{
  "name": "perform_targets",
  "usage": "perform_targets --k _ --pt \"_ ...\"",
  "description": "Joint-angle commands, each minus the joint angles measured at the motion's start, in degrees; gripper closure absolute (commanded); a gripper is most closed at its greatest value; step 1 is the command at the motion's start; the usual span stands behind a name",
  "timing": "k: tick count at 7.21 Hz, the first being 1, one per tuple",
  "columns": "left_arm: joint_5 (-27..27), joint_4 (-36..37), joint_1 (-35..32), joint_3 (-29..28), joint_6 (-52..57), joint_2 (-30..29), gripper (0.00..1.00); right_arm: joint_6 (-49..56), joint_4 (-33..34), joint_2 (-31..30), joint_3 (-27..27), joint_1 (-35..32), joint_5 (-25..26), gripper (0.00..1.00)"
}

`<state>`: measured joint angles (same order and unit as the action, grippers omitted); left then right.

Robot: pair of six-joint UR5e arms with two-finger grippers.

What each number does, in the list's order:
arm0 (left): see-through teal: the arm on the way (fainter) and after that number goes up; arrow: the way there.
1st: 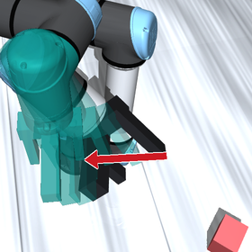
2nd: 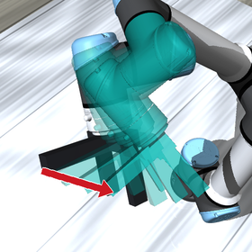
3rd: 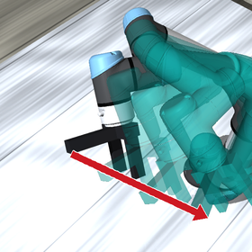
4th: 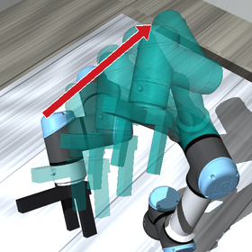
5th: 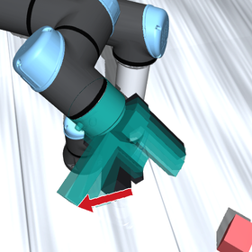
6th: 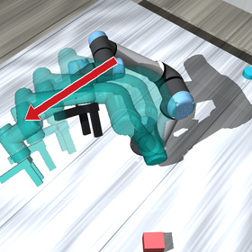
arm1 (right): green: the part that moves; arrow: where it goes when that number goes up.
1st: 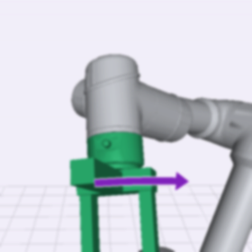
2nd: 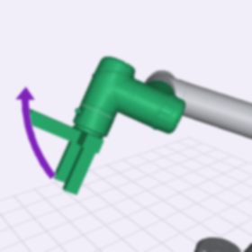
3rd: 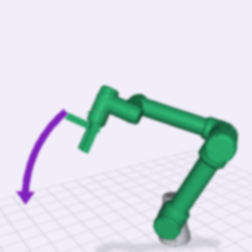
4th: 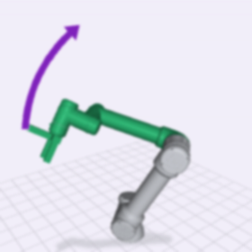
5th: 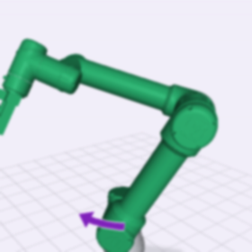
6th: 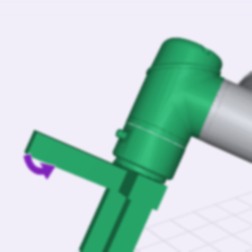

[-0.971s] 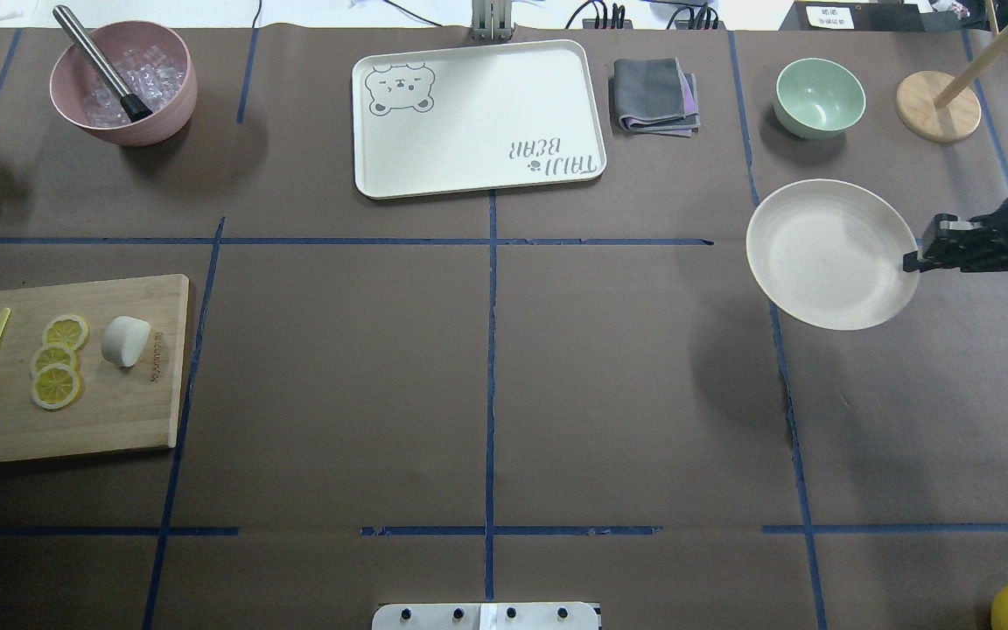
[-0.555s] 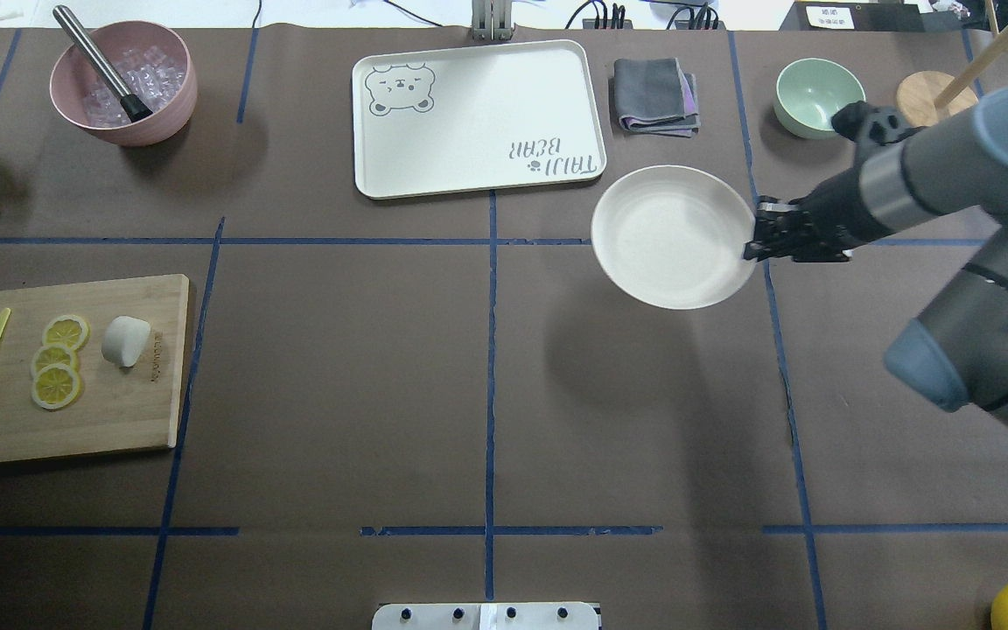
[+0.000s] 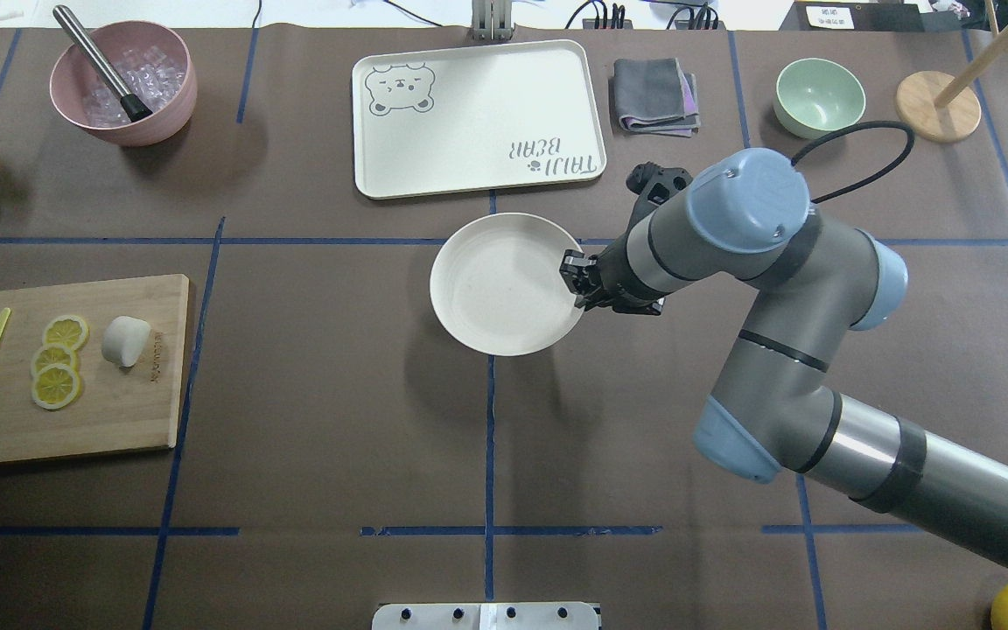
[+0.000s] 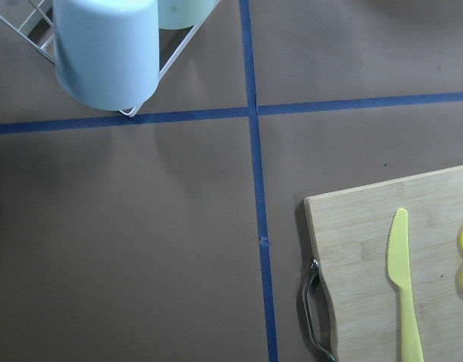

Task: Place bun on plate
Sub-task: 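Slide the white plate with the right gripper to the table centre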

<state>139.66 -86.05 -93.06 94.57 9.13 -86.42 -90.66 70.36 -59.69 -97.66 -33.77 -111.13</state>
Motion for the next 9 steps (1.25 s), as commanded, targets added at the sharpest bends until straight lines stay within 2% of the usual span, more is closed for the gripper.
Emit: perform_targets --k 1,3,4,5,6,7,9 --pt "0.0 0.0 -0.02 0.0 0.01 0.02 0.0 -1.27 0.13 1.94 3.52 3.09 3.02 1.0" --pt "0.0 0.0 -0.02 0.53 -0.08 0.02 0.0 -1.27 0.39 1.77 3.96 3.54 3.03 1.0" --pt "0.0 0.0 -0.02 0.53 -0.08 0.02 0.0 -1.27 0.31 1.68 4.05 3.97 3.03 0.97" --pt "0.0 0.0 -0.02 0.53 -0.08 0.02 0.0 -1.36 0.22 1.76 4.05 4.06 3.03 0.81" --pt "0.0 0.0 -0.02 0.53 -0.08 0.02 0.0 -1.27 0.22 1.68 3.97 4.06 3.03 0.27" --pt "0.0 0.0 -0.02 0.53 0.1 0.02 0.0 -0.92 0.22 1.59 3.53 4.06 4.07 0.0" --pt "-0.09 0.0 0.07 2.1 0.1 -0.15 0.0 -0.57 0.39 1.68 1.52 2.58 3.47 0.0"
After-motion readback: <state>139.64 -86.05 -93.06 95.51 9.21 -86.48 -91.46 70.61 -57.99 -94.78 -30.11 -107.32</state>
